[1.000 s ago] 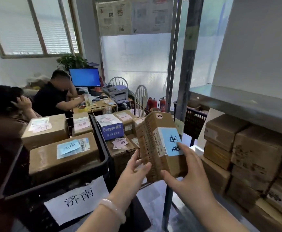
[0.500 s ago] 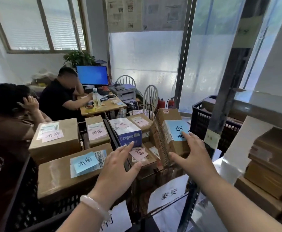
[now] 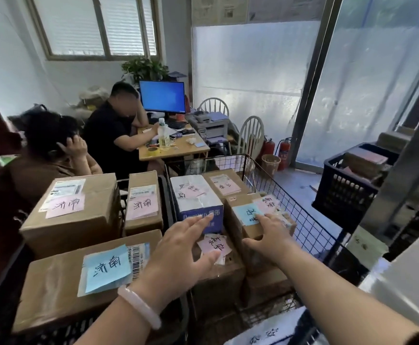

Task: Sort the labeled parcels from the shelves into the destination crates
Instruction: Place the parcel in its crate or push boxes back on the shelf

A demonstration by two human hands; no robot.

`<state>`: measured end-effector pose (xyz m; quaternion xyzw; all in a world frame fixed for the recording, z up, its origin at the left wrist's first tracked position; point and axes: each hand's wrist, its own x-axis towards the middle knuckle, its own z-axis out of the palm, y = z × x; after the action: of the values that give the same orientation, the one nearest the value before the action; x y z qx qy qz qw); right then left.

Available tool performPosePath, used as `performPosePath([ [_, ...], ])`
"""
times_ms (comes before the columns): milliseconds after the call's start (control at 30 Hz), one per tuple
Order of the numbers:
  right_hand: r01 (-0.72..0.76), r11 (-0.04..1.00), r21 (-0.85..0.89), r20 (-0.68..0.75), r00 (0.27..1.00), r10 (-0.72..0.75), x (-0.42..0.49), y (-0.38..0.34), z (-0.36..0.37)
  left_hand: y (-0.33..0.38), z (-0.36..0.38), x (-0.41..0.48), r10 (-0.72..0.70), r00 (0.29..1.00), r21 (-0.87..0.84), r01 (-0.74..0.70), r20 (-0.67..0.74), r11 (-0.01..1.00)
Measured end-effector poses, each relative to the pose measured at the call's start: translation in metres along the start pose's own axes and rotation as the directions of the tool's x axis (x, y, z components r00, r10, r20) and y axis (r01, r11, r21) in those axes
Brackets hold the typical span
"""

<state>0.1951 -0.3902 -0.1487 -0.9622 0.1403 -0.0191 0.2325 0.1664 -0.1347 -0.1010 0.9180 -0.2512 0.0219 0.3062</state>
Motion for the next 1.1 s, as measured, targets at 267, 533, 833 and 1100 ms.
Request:
performPosePath([
  [267, 0.022, 0.955, -0.295, 0.148, 0.989, 0.023, 0.027, 0.015, 0.027, 0.006, 0.021, 0.039, -0.002, 1.000, 0.001, 0.002, 0.013, 1.000],
  [533, 0.038, 0.958, -0.285, 0.093, 0.996, -0.011, 0.001, 0.018, 0.002, 0.015, 0.046, 0.050, 0.043, 0.999, -0.022, -0.042, 0.027, 0.999],
  [833, -0.026, 0.987, -0.159, -0.145, 0.989, 0.003, -0.137, 0.027, -0.023, 0.038, 0.063, 0.023, 0.244, 0.966, 0.222, -0.257, 0.084, 0.941],
  [1100, -0.263, 0.946, -0.187, -0.305, 0.931, 0.199, -0.285, 0.045, -0.039, 0.107, 0.110, -0.044, 0.520, 0.836, 0.155, -0.545, 0.175, 0.824],
])
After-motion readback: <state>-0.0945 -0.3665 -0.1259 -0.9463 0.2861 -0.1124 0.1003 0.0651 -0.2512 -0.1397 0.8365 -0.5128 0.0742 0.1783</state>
